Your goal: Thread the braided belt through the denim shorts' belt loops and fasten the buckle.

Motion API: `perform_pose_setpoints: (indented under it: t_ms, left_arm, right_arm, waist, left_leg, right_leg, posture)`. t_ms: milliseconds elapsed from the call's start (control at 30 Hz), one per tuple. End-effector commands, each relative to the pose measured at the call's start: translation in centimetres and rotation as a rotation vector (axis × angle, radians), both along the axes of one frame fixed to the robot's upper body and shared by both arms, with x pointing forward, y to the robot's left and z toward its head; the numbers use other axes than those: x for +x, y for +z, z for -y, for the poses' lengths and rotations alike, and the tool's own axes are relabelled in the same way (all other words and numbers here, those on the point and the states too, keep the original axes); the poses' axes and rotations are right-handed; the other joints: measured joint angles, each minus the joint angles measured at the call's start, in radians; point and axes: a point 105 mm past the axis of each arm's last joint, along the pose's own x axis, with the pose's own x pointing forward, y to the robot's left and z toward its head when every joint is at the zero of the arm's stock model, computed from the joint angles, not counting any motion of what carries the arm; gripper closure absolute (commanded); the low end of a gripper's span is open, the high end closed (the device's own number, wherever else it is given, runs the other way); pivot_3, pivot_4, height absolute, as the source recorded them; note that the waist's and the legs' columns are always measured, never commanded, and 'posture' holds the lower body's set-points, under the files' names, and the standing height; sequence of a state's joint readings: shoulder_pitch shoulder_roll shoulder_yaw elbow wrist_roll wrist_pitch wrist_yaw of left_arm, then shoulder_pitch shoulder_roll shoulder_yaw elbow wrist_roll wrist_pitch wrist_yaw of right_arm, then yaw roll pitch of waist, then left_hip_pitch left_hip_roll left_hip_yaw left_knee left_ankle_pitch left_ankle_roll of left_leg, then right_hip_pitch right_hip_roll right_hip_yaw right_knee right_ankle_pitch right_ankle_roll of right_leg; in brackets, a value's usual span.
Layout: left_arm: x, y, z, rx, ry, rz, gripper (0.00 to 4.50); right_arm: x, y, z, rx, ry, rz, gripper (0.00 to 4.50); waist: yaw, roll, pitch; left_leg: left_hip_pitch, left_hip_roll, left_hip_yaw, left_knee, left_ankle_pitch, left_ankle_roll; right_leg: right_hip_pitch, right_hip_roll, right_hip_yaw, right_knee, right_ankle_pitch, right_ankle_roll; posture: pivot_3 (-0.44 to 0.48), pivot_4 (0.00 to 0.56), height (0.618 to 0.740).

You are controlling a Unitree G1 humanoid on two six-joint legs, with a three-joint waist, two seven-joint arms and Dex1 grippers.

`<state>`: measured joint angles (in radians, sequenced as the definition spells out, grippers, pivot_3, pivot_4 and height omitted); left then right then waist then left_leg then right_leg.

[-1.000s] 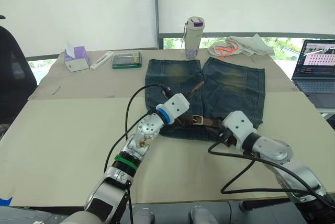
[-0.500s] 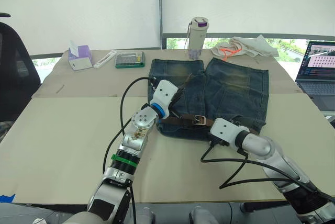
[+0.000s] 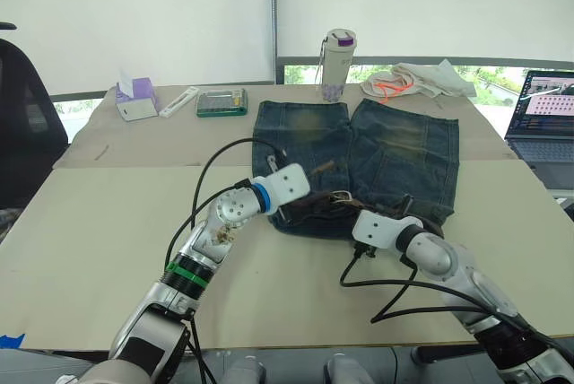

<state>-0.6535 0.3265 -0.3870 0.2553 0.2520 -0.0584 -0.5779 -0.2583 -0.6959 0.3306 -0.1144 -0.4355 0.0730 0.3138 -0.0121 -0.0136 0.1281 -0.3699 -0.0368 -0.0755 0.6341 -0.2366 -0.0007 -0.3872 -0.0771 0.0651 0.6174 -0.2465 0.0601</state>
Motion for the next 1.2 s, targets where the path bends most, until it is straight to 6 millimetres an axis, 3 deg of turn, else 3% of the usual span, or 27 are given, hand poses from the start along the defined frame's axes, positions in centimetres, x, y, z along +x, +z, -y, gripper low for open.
perform_pose_setpoints:
  t_ms: [33,367,733,900,1200]
  left_arm:
    - [-0.8,-0.2,1.0,0.096,-0.087,0.036,4.5]
    - [-0.3,-0.4,0.8,0.287,-0.081,0.157,4.5]
    - [0.6,0.3,1.4,0.374,-0.078,0.288,4.5]
    - [0.4,0.8,2.5,0.349,-0.122,0.334,4.5]
    - [0.5,0.0,2.8,0.333,-0.169,0.386,4.5]
  right_arm:
    - [0.5,2.5,-0.2,-0.019,0.019,0.196,4.46]
    - [0.3,3.3,0.0,-0.065,0.0,0.404,4.46]
    - [0.1,2.6,-0.1,-0.086,0.025,0.418,4.46]
    - [0.0,2.4,-0.8,-0.08,0.052,0.417,4.46]
    - [-0.2,2.2,-1.4,-0.075,0.078,0.412,4.46]
  waist:
    - [0.0,0.0,0.0]
    - [-0.001,0.0,0.0]
    - [-0.002,0.0,0.0]
    - [-0.001,0.0,0.0]
    - [-0.001,0.0,0.0]
  left_leg:
    - [0.0,0.0,0.0,0.0,0.0,0.0]
    - [0.0,0.0,0.0,0.0,0.0,0.0]
    - [0.0,0.0,0.001,0.0,0.0,0.0]
    - [0.0,0.0,0.001,0.0,0.0,0.0]
    - [0.0,0.0,0.001,0.0,0.0,0.0]
  right_leg:
    - [0.0,0.0,0.0,0.0,0.0,0.0]
    - [0.0,0.0,0.001,0.001,0.0,0.0]
    - [0.0,0.0,0.001,0.001,0.0,0.0]
    - [0.0,0.0,0.001,0.001,0.0,0.0]
    - [0.0,0.0,0.001,0.002,0.0,0.0]
  posture:
    - [0.0,0.15,0.74]
    - [0.0,0.15,0.74]
    - [0.0,0.15,0.74]
    - [0.0,0.15,0.74]
    - [0.0,0.15,0.74]
